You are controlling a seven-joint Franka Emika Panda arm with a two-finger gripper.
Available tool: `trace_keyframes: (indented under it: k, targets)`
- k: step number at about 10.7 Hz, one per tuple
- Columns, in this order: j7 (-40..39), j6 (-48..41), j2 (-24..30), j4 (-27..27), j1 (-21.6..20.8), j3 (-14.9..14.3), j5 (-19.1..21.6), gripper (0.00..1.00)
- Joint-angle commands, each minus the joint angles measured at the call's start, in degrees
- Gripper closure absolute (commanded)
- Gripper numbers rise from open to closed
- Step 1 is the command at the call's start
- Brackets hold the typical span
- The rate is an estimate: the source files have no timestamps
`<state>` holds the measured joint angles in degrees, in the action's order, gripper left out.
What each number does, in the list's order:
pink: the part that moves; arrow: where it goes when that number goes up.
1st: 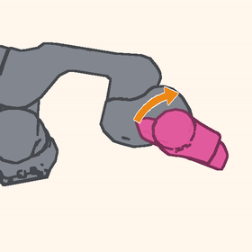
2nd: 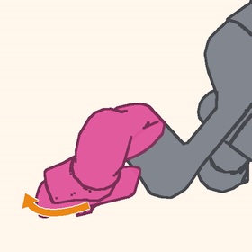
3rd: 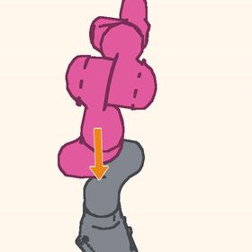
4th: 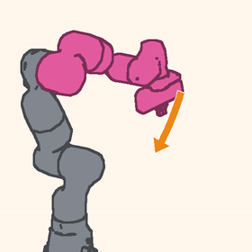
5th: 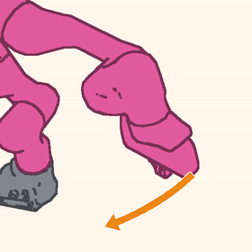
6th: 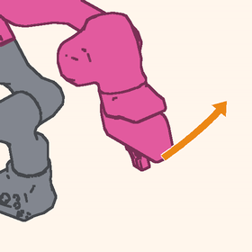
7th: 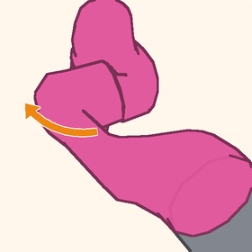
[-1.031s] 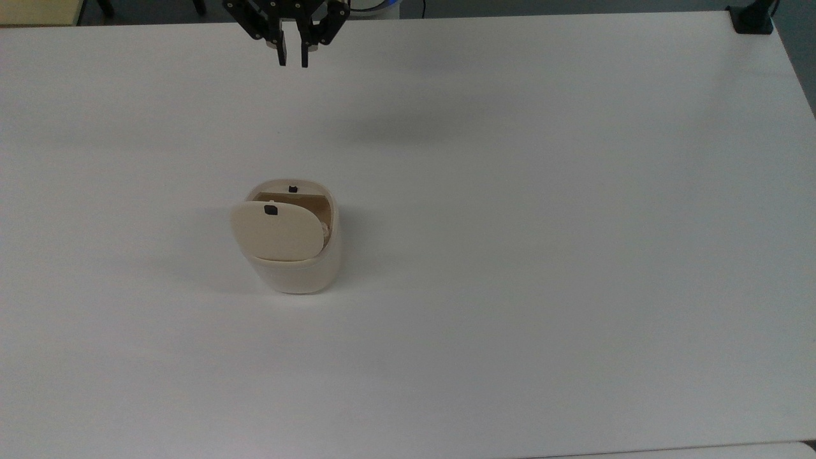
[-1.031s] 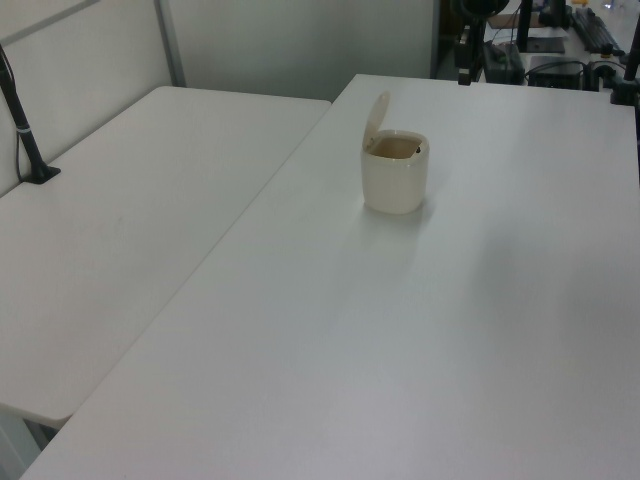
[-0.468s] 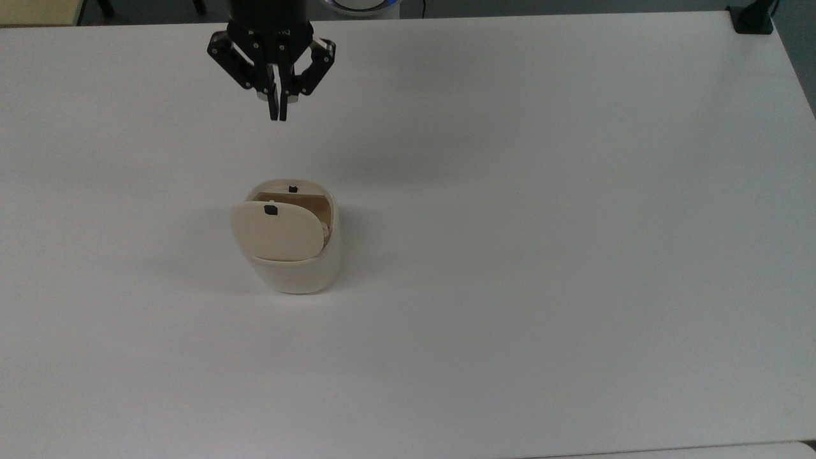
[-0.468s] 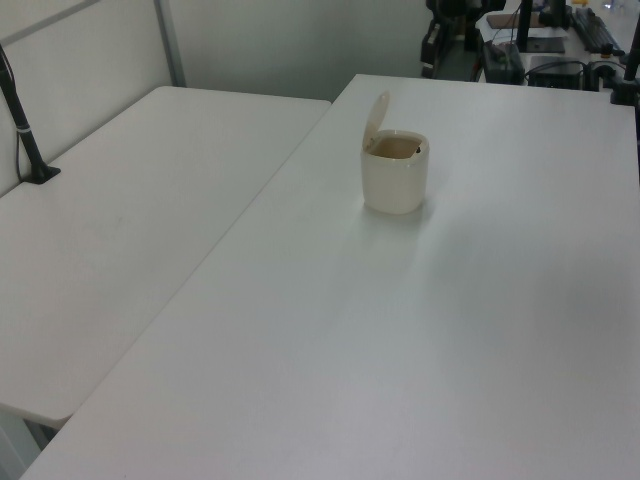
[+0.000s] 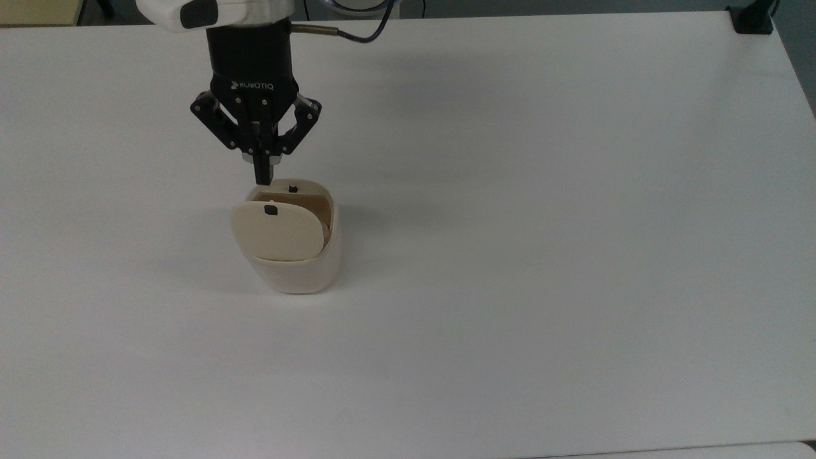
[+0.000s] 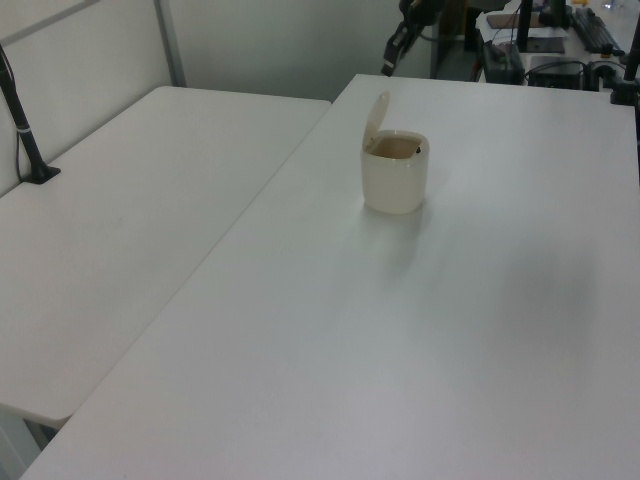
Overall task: Close the trash bin
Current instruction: 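Lower the gripper toward the open lid of the cream bin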
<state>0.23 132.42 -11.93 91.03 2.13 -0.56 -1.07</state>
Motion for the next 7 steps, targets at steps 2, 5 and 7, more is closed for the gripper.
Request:
trace_keyframes:
  k: [2,5,7]
  targets:
    - [4.17,9.6,-3.09,0.28,-0.29,-0.32,0.19,0.97]
    - [3.12,8.74,-3.62,0.81,-0.2,-0.41,-1.47,0.98]
    - [2.94,5.58,-3.89,2.3,-0.11,-0.41,-4.9,1.0]
